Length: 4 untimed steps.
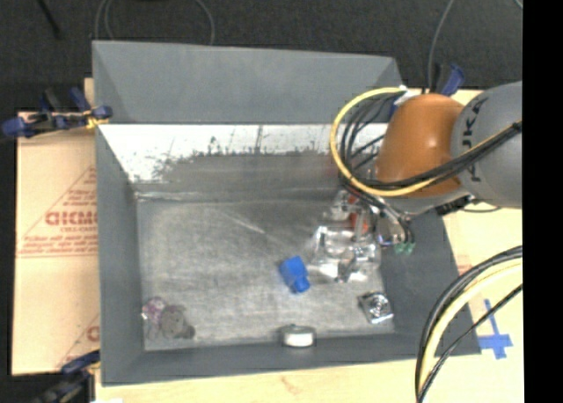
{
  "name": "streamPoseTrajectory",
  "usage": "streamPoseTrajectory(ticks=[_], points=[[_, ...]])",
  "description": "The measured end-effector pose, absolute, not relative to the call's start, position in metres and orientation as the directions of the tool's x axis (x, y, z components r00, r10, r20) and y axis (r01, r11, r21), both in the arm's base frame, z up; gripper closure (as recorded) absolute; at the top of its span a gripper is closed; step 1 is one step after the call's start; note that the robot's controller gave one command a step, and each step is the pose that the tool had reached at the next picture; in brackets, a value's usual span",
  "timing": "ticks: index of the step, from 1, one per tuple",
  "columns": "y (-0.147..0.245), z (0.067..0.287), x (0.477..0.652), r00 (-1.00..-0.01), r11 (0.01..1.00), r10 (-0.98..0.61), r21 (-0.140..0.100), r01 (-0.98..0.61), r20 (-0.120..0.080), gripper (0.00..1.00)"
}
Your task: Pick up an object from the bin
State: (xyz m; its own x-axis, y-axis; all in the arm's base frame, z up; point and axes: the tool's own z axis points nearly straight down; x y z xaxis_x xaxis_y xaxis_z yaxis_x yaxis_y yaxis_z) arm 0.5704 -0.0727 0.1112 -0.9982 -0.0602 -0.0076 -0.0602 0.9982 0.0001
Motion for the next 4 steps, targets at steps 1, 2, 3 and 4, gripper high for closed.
streamPoseTrajectory(ticks=[1, 2, 3, 4], points=[[-0.103, 0.075, 0.565, -0.998, 0.998, -0.062, 0.000, -0.062, -0.015, 0.00], [-0.136, 0.076, 0.560, -0.952, 0.952, -0.306, -0.006, -0.306, -0.020, 0.00], [-0.157, 0.107, 0.528, -0.750, 0.750, -0.662, 0.000, -0.662, -0.012, 0.00], [-0.133, 0.080, 0.530, -0.554, 0.555, -0.832, -0.006, -0.832, -0.024, 0.00]])
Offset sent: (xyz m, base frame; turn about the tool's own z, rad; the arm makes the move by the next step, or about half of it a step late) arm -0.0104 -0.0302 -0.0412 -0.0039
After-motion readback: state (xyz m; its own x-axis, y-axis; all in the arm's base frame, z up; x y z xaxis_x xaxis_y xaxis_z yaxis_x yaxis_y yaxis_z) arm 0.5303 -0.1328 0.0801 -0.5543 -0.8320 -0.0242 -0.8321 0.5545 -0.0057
